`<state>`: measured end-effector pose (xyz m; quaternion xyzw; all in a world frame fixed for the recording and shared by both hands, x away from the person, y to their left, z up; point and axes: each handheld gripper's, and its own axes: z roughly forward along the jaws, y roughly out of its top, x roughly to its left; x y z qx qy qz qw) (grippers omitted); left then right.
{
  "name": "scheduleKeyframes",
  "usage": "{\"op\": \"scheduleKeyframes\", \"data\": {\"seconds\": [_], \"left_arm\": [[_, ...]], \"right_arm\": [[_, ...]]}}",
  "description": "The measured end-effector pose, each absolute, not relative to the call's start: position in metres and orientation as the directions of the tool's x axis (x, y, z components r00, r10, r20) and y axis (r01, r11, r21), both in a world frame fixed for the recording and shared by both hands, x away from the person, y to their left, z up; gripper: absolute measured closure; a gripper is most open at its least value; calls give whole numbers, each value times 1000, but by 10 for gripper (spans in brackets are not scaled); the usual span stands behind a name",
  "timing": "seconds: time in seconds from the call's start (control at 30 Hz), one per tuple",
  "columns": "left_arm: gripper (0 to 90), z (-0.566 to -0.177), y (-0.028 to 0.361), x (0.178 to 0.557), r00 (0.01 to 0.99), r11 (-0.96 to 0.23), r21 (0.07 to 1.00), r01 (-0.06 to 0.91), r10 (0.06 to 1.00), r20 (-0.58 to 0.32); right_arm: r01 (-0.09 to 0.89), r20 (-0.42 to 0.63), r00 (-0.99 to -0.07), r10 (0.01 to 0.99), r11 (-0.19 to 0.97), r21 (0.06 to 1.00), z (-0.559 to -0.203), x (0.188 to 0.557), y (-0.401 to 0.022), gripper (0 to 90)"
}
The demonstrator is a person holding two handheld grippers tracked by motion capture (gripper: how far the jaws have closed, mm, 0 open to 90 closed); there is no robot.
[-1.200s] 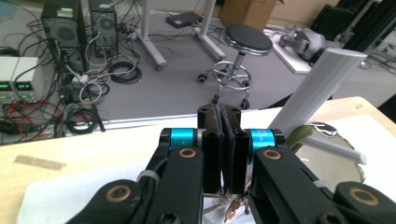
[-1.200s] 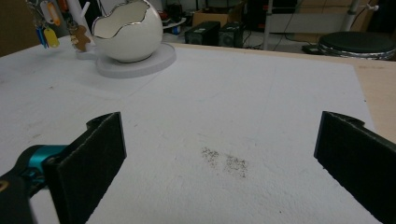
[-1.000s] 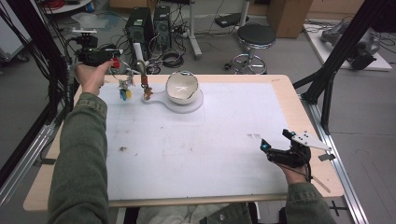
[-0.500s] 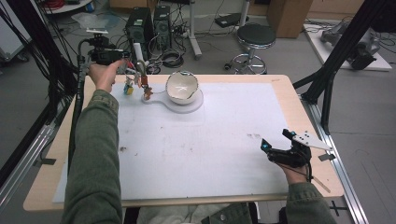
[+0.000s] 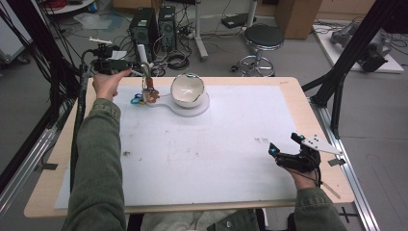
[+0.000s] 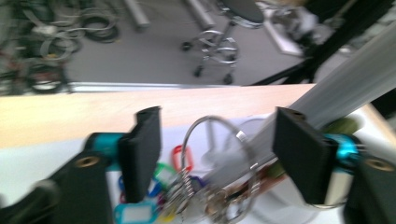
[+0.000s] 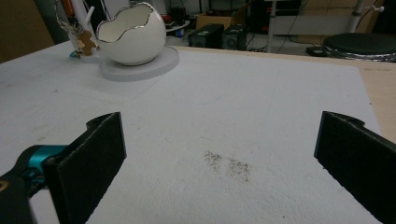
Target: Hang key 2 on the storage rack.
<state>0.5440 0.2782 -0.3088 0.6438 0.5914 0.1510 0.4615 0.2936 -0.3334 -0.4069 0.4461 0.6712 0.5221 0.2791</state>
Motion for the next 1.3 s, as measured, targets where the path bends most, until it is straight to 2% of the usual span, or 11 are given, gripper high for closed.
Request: {"op": "scheduleKeyframes", "data": {"seconds": [0.13, 0.17, 0.5, 0.77, 1.3], "left_arm": [[34, -308, 284, 538, 198, 120, 772, 624, 932, -304], [16, -306, 286, 536, 193, 118, 772, 624, 935, -299], [16, -291, 292, 518, 188, 116, 832, 542, 949, -254], [16, -300, 305, 502, 164, 166, 828, 536, 941, -295], [16, -312, 314, 480, 191, 127, 829, 544, 944, -270]], "right_arm": [[300, 84, -453, 888, 62, 952, -407, 294, -333, 13], [303, 88, -452, 888, 60, 951, -407, 294, -332, 13], [306, 87, -454, 887, 63, 950, -407, 297, -330, 13], [316, 87, -449, 889, 66, 947, -408, 298, -329, 13], [322, 79, -450, 890, 78, 944, -408, 301, -327, 13]]}}
